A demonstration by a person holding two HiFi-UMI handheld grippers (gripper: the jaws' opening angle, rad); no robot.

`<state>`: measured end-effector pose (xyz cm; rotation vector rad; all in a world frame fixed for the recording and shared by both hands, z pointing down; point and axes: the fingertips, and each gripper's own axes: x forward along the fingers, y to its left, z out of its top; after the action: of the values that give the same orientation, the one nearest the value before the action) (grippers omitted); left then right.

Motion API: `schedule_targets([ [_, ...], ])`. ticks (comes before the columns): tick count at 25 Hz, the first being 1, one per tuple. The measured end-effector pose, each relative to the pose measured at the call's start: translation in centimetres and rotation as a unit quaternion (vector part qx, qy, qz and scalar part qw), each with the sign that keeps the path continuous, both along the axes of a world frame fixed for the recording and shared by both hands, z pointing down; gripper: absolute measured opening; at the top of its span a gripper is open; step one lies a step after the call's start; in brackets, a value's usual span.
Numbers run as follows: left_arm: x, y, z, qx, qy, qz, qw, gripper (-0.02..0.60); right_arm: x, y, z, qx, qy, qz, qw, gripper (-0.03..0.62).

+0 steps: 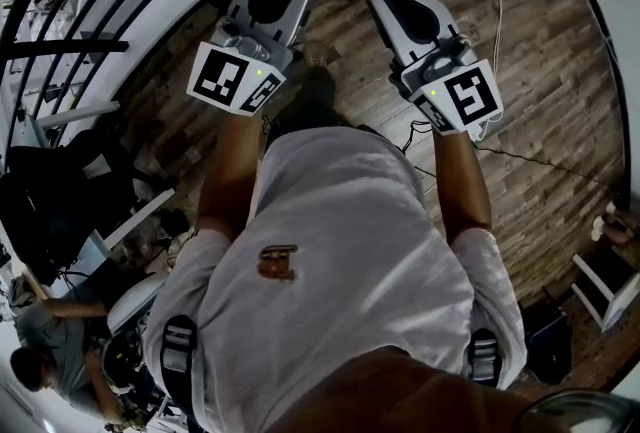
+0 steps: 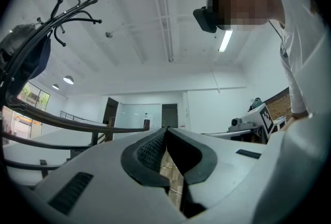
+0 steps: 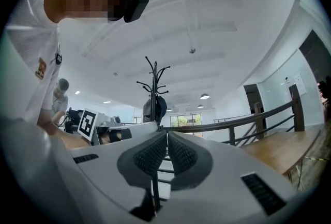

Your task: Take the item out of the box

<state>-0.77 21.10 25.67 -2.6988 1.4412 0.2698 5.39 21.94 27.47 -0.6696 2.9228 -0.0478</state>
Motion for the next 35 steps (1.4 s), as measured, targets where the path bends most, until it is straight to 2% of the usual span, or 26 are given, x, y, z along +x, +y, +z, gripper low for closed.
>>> schedule_targets([
  [2, -0.6, -2.2, 0.2, 0.0, 0.003, 0.003, 1.0, 0.023, -0.6, -2.2, 0.5, 0.0, 0.011, 0.004, 1.0, 0.032],
  [14, -7.1, -17.5, -0.2, -0.003, -0.006, 0.017, 0.9998, 0.023, -7.1, -17.5, -0.8, 0.001, 0.009, 0.024, 1.0, 0.032],
  [21, -10.3, -25.6, 0.6, -0.011, -0.024, 0.044, 0.9987, 0.023, -10.6, -25.8, -0.5, 0.002, 0.024, 0.046, 0.999, 0.032],
  [30, -12.3, -32.8, 2.8, -0.022, -0.033, 0.087, 0.9954, 0.023, -13.3, -32.7, 1.5, -0.01, 0.05, 0.08, 0.996, 0.032],
  [35, -11.4, -35.9, 4.6, -0.037, -0.048, 0.097, 0.9935, 0.023, -12.6, -35.3, 2.6, -0.017, 0.066, 0.088, 0.994, 0.032],
])
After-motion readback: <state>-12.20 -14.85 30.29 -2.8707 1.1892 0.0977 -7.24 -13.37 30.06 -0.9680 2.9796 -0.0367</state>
